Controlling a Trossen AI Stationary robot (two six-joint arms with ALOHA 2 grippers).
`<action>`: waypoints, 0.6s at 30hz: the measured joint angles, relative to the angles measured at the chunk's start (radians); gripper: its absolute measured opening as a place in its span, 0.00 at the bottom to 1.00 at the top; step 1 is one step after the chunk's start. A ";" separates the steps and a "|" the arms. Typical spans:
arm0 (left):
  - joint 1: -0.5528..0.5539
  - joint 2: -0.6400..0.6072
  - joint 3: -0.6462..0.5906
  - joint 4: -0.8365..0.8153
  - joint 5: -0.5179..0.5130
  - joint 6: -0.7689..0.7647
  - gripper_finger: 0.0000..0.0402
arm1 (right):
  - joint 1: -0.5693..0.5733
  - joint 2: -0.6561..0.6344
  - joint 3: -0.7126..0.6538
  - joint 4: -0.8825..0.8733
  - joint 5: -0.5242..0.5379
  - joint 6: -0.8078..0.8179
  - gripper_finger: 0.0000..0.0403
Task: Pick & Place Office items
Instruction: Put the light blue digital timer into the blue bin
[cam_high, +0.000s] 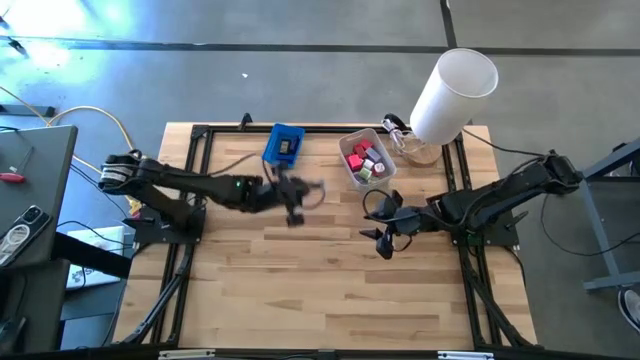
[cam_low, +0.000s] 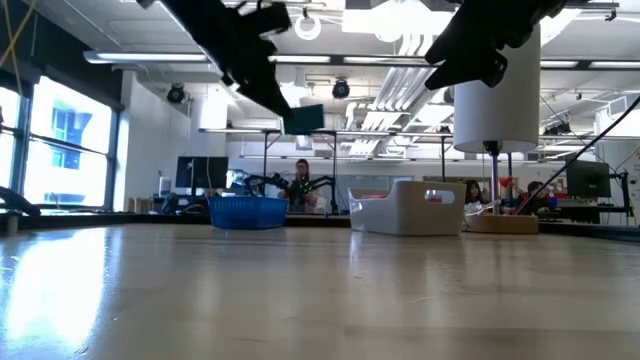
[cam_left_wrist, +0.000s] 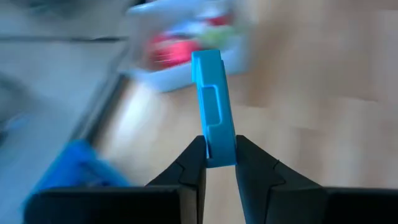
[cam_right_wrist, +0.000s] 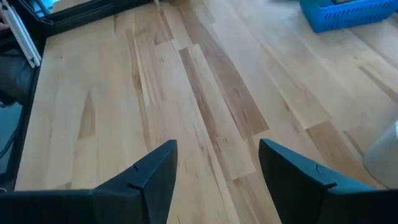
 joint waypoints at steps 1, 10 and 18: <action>0.032 0.000 0.000 0.000 -0.038 -0.008 0.13 | 0.005 0.000 0.000 0.000 0.012 0.000 0.53; 0.396 0.001 0.000 -0.125 0.024 -0.251 0.13 | 0.018 0.000 0.000 0.000 0.038 0.000 0.53; 0.590 0.073 -0.002 -0.131 0.131 -0.310 0.13 | 0.018 0.000 0.000 -0.001 0.058 -0.003 0.53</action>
